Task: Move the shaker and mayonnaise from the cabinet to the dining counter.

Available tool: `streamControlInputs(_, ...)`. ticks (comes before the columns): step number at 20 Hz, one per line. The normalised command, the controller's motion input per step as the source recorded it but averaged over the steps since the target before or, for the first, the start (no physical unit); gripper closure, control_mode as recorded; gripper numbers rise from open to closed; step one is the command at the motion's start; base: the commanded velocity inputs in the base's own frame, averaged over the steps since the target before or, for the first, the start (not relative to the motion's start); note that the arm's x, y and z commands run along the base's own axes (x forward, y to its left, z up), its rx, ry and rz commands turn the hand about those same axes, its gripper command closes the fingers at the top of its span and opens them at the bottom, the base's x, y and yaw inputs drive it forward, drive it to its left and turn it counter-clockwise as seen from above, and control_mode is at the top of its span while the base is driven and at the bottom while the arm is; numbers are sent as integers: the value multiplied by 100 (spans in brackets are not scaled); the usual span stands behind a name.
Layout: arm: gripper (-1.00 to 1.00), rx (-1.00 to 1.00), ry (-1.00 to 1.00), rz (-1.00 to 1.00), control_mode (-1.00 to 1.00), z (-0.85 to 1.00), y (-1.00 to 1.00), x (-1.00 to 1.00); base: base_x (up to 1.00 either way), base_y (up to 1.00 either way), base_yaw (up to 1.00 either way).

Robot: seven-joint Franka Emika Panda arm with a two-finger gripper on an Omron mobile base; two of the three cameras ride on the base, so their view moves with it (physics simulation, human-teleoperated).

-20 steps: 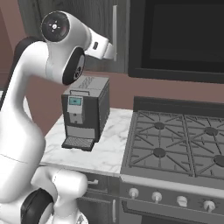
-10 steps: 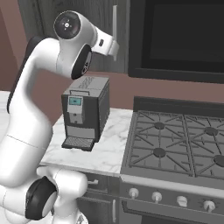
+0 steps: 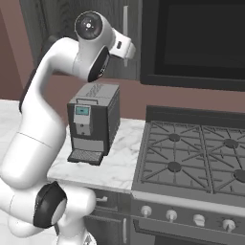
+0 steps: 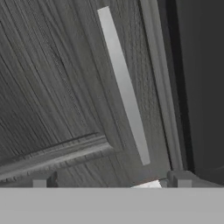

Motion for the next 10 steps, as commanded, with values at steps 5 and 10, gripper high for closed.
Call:
streamControlInputs(5, -100, 2, 4, 4, -100, 0, -9, 32, 0, 0, 0)
streamControlInputs(10, -100, 0, 1, 2, -100, 0, -1, 36, 0, 0, 0)
